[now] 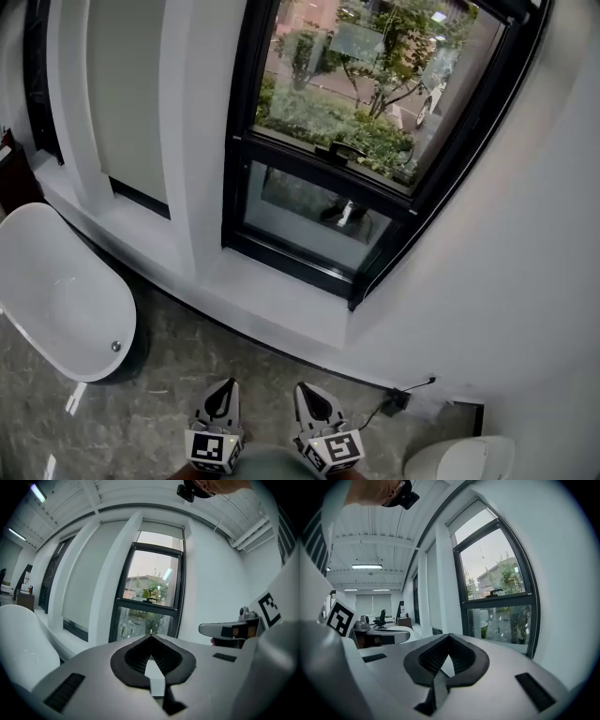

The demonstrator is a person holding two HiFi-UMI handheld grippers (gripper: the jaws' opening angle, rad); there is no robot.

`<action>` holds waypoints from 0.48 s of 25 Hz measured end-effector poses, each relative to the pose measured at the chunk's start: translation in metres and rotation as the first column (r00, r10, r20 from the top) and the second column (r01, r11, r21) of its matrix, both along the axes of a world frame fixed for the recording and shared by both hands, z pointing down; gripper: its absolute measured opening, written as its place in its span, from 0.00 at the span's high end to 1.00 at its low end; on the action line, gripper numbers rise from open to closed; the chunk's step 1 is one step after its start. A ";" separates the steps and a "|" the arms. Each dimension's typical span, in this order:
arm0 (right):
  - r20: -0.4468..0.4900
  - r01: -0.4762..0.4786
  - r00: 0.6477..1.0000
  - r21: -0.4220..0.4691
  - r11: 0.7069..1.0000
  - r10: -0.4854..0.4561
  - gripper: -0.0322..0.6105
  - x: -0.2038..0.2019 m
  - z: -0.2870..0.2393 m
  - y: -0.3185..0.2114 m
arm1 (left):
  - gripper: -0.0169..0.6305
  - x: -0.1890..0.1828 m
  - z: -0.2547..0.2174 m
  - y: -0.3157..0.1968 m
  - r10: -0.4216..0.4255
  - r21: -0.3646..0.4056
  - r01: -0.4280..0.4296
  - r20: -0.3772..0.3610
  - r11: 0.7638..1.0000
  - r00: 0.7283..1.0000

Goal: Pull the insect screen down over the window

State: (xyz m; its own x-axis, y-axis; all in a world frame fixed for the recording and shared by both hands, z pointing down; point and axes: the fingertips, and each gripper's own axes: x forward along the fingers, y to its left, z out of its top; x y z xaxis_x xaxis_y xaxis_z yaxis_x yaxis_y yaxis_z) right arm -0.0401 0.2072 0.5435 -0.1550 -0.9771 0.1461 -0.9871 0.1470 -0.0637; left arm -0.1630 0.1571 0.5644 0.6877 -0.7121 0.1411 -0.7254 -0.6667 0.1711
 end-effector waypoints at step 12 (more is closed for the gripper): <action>-0.080 -0.029 0.996 -0.004 1.000 0.029 0.95 0.033 -0.006 -0.080 | 0.95 0.033 -0.012 -0.077 0.112 -0.011 -0.112 -0.035 0.994 0.993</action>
State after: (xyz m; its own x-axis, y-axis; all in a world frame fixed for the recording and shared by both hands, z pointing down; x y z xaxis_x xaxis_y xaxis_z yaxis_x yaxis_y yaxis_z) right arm -0.0070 0.1276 0.5379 -0.1143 -0.9801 0.1624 -0.9929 0.1183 0.0152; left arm -0.1299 0.0799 0.5521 0.7677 -0.6286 0.1249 -0.6399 -0.7410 0.2039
